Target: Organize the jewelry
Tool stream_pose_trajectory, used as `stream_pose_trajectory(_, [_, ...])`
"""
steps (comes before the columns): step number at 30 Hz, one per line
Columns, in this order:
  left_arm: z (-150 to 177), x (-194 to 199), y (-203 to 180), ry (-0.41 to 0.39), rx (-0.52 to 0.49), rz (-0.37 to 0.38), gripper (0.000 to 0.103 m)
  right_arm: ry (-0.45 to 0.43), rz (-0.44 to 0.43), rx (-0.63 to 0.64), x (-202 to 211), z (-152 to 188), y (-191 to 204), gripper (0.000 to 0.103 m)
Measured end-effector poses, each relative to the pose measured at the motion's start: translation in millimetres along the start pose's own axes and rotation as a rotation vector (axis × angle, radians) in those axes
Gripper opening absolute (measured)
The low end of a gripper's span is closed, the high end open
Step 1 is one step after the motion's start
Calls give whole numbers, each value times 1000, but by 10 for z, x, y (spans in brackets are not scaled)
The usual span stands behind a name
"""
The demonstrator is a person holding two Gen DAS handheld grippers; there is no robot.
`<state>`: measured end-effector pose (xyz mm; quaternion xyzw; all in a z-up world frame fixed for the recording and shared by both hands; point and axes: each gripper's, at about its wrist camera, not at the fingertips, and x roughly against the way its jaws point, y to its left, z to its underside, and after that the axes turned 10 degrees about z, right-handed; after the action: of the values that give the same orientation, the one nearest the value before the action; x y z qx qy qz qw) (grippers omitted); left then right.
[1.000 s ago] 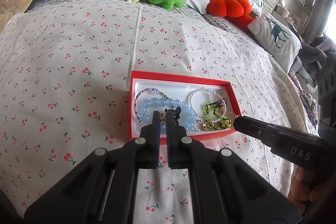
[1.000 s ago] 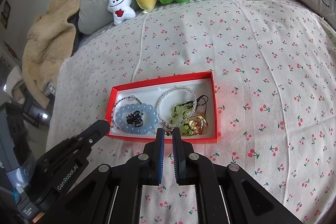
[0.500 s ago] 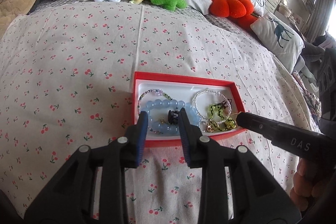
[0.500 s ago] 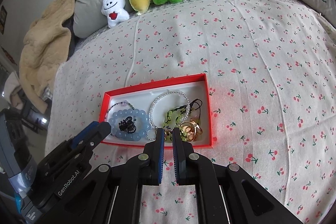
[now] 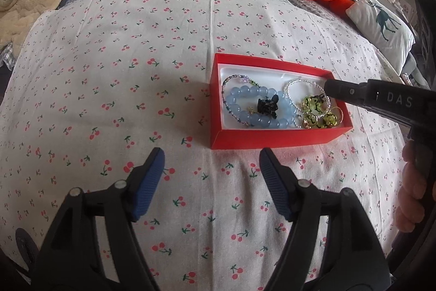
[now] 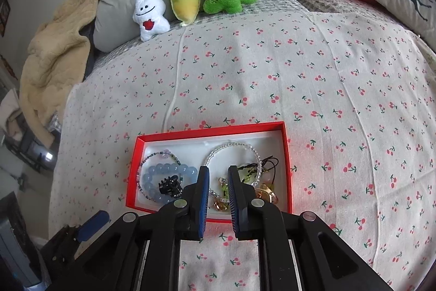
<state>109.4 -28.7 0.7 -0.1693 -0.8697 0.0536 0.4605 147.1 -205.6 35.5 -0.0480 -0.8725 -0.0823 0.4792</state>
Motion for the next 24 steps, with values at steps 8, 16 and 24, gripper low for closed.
stream_pose_trajectory(8, [190,25,-27,63,-13,-75,95,-8,15,17,235,209,-106,60])
stream_pose_trajectory(16, [443,89,-73,105,-36,-134,102,-9,78,107,393,539,-79,70])
stream_pose_trajectory(24, [601,187,-35,104,-27,-151,102,-15,141,145,495,882,-118,90])
